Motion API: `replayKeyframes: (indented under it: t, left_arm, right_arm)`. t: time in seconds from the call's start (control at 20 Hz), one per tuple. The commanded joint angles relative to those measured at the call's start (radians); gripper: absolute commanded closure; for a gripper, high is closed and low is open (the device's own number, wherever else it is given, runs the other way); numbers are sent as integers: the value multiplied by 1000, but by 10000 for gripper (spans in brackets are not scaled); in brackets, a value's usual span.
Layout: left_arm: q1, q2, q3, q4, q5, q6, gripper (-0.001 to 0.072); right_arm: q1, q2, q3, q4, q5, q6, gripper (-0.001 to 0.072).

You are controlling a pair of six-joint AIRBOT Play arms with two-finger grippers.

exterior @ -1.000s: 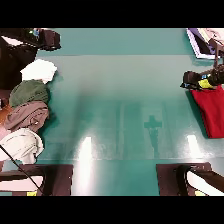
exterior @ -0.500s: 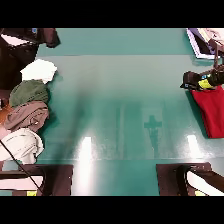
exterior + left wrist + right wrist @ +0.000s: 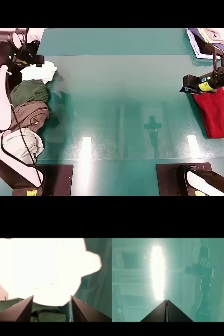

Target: Fold the shirts.

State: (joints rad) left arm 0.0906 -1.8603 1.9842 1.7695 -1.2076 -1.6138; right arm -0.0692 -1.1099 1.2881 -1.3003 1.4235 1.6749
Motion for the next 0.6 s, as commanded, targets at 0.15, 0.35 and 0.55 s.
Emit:
replayKeyframes:
  t: [0.15, 0.35, 0.55]
  left_arm:
    - [39, -129, 1, 4, 52, -2, 160]
    - [39, -134, 11, -10, 33, -1, 678]
    - [30, -104, 84, -237, -22, 84, 684]
  right_arm:
    - [1, 0, 0, 0, 18, 0, 696]
    - [1, 0, 0, 0, 17, 0, 696]
    - [1, 3, 2, 36, 46, -1, 696]
